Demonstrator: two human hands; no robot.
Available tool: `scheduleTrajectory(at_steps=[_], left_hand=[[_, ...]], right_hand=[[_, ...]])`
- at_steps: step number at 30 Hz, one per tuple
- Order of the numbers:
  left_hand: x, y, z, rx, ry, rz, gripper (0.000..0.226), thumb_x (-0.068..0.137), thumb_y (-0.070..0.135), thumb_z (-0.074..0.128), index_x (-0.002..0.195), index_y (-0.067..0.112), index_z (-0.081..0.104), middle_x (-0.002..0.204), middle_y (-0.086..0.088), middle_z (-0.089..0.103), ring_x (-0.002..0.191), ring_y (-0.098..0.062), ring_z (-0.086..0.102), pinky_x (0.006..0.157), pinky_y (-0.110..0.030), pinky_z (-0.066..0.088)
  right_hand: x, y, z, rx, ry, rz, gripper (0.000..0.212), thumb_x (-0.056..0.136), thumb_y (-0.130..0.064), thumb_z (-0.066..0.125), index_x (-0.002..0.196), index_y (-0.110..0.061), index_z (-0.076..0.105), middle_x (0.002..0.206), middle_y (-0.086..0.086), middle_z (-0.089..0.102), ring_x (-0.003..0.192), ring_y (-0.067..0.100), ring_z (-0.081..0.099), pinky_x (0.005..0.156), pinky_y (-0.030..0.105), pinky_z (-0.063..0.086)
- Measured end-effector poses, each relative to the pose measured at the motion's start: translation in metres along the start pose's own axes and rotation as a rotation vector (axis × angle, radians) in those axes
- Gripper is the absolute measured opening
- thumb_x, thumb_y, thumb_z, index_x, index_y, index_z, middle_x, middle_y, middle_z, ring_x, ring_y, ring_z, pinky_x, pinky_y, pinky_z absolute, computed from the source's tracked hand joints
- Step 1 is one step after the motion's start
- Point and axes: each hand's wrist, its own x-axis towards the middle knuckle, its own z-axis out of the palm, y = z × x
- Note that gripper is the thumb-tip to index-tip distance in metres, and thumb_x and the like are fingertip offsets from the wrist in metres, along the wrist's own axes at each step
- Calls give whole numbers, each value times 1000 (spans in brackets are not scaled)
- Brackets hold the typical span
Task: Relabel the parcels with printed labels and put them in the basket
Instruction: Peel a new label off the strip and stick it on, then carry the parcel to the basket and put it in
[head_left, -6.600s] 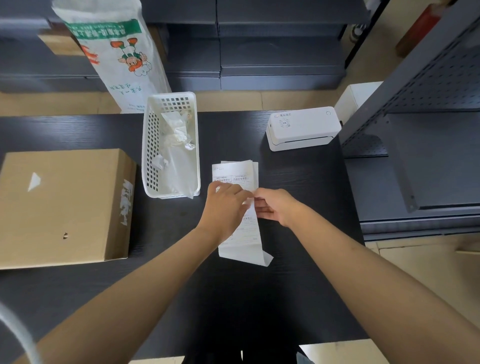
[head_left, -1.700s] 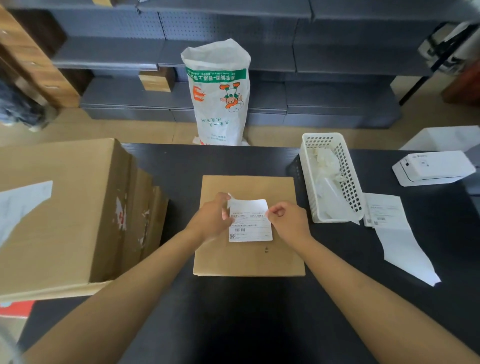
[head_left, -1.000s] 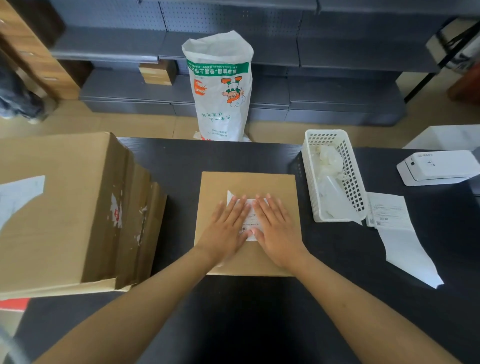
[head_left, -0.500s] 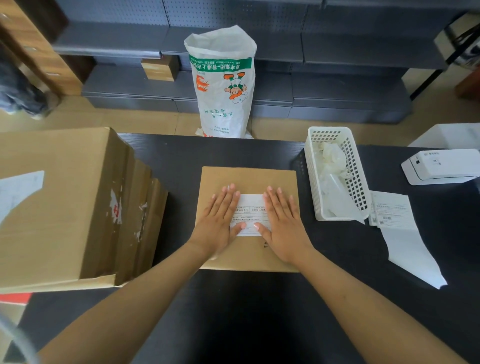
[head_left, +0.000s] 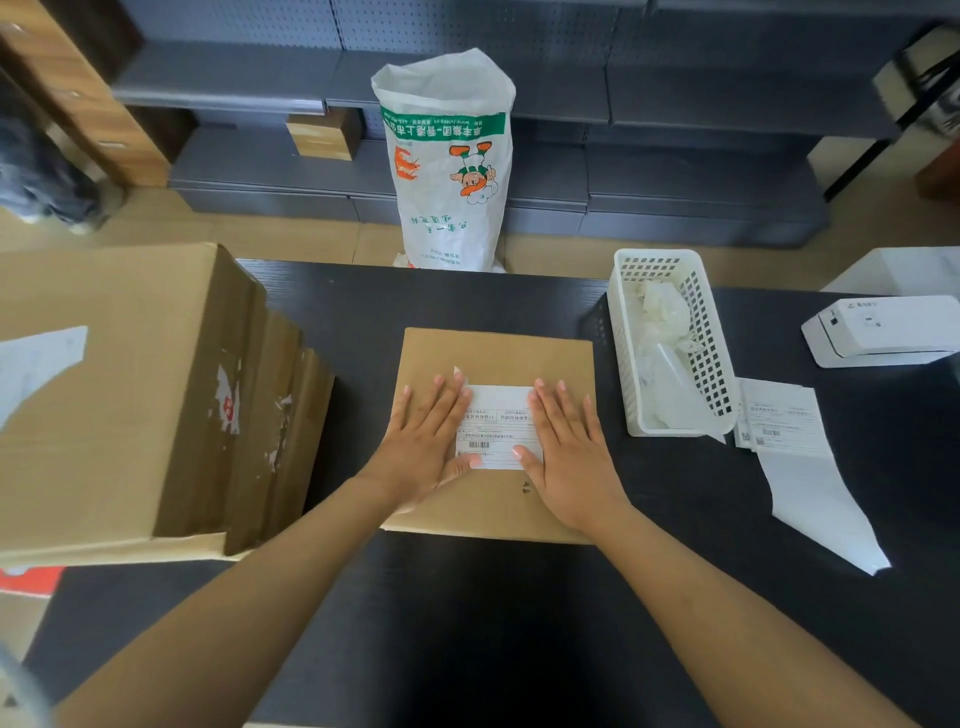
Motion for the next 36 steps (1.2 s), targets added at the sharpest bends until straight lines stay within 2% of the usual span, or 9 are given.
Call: scheduleTrajectory(at_steps=[3, 6, 8, 11, 15, 21, 25, 31, 36], left_hand=[[-3, 4, 0, 10, 7, -53, 83, 81, 71, -3, 142, 23, -34, 149, 0, -42, 135, -25, -41, 111, -50, -25], [-12, 7, 1, -191, 22, -195, 98, 78, 80, 24, 141, 33, -34, 141, -2, -52, 131, -29, -46, 109, -53, -23], [-19, 10, 1, -328, 15, -292, 116, 71, 80, 47, 142, 35, -33, 134, -1, -57, 132, -31, -45, 113, -53, -14], [-25, 13, 0, -496, -20, -401, 138, 55, 78, 68, 140, 40, -33, 141, -1, -53, 137, -32, -36, 116, -55, -1], [-33, 12, -2, -612, -108, -428, 150, 40, 72, 80, 128, 54, -40, 146, 2, -46, 144, -39, -18, 114, -57, 15], [-55, 17, 12, -644, -92, -429, 160, 35, 53, 93, 120, 61, -43, 148, 7, -41, 145, -39, -6, 113, -55, 23], [-63, 22, 23, -666, 19, -413, 164, 42, 41, 95, 135, 41, -39, 149, 13, -16, 141, -30, 19, 112, -43, 31], [-73, 23, 22, -690, 70, -371, 159, 46, 36, 95, 142, 33, -32, 151, 7, -7, 139, -29, 22, 113, -45, 32], [-86, 16, 6, -680, 111, -312, 153, 50, 39, 93, 146, 29, -26, 152, 5, -6, 139, -28, 22, 114, -41, 30]], right_hand=[[-1, -2, -2, 3, -11, 12, 71, 95, -56, 3, 148, -16, -20, 158, 0, -23, 142, 20, -29, 117, 43, -16], [-11, 0, -6, 94, 31, 60, 74, 92, -62, 5, 150, -21, -18, 157, 3, -27, 141, 25, -30, 117, 43, -14], [-17, 1, -7, 228, 43, 149, 78, 91, -66, 16, 151, -26, -15, 155, 5, -31, 142, 27, -29, 117, 42, -8], [-19, -2, -8, 445, 12, 286, 86, 89, -67, 37, 152, -29, -6, 154, 3, -33, 145, 28, -18, 117, 44, 11], [-24, -4, -9, 520, -59, 361, 98, 76, -79, 45, 151, -34, 0, 153, 1, -33, 146, 31, -10, 114, 48, 20], [-45, -1, -10, 631, -195, 336, 129, 45, -88, 61, 142, -51, -15, 150, -7, -36, 146, 29, -14, 114, 52, 17], [-54, 0, -12, 648, -278, 283, 146, 34, -78, 77, 137, -56, -25, 142, -14, -45, 145, 30, -15, 115, 53, 15], [-65, -5, -13, 568, -338, 238, 154, 47, -39, 93, 132, -55, -35, 139, -9, -51, 146, 31, -9, 117, 50, 17], [-70, -17, -29, 580, -269, 265, 146, 54, -31, 90, 136, -54, -28, 143, -11, -43, 146, 30, -4, 117, 49, 20]])
